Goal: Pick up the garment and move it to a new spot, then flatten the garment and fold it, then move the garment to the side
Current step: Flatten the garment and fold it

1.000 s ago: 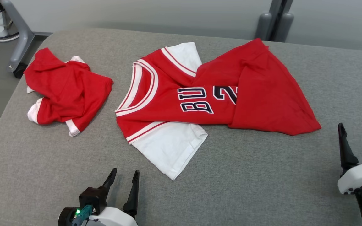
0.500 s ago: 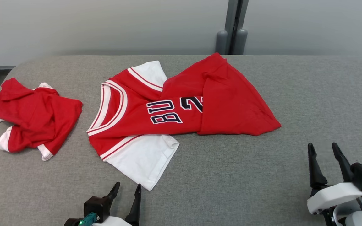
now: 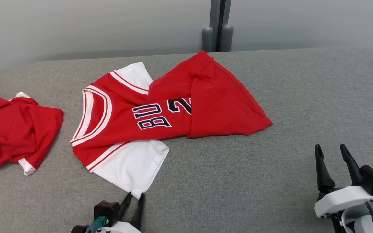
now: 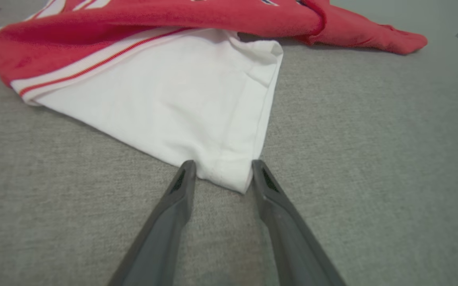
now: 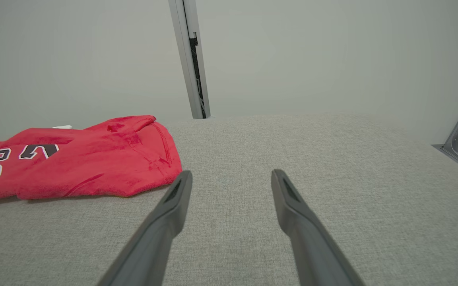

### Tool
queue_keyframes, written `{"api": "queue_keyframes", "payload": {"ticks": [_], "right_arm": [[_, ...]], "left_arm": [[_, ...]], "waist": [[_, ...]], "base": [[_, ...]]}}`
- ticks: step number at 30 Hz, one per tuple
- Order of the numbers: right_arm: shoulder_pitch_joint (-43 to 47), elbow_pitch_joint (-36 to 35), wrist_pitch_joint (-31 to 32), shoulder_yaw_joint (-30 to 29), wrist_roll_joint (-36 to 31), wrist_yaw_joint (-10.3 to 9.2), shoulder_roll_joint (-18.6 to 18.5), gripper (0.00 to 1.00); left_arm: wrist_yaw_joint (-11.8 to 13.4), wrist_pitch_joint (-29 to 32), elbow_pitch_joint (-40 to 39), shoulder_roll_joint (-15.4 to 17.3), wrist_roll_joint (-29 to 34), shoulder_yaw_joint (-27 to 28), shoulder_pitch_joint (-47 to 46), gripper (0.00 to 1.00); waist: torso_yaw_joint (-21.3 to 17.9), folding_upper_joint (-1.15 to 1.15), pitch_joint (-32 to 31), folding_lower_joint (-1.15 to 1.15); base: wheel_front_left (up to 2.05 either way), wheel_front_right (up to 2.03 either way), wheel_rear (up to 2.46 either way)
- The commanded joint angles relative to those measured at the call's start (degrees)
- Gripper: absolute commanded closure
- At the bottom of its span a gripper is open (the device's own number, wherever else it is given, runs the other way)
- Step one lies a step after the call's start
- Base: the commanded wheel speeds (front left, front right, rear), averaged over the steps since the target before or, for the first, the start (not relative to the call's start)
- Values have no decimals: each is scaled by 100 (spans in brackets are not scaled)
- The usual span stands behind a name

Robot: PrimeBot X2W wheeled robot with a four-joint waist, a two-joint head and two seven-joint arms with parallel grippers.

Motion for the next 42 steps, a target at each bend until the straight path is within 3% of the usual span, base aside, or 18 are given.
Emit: {"api": "queue_keyframes", "payload": {"ticks": [1, 7, 23, 24, 25, 26, 35, 42], "right_arm": [[-50, 15, -11, -5, -48, -2, -45, 0], [84, 69, -11, -70, -17, -2, -25, 0], [470, 246, -11, -101, 183, -1, 129, 0], [475, 253, -11, -97, 188, -1, 130, 0], [474, 258, -11, -87, 180, -2, 132, 0], [462, 263, -11, -85, 171, -1, 134, 0], [-66, 449, -11, 110, 73, -2, 79, 0], [-724, 992, -10, 465, -9, -1, -32, 0]], "left_arm": [[1, 10, 98, 20, -22, -42, -62, 100], [32, 2, 126, 28, 2, 29, 29, 100], [345, 2, -515, 358, 190, 1277, 1071, 100], [331, 2, -519, 355, 209, 1306, 1078, 68], [322, 2, -537, 355, 238, 1327, 1066, 8], [313, 2, -563, 337, 247, 1358, 1055, 0], [262, 2, -1061, 114, 556, 1380, 797, 0], [145, 2, -1202, 37, 661, 1232, 554, 0]], "waist": [[-2, 0, -13, 0], [115, 0, -187, 0], [642, 0, -861, 0], [661, 0, -852, 0], [682, 0, -835, 0], [702, 0, -808, 0], [886, 0, -351, 0], [1036, 0, 73, 0]], "base": [[0, 0, 0], [0, 0, 0], [0, 0, 0], [0, 0, 0], [0, 0, 0], [0, 0, 0], [0, 0, 0], [0, 0, 0]]}}
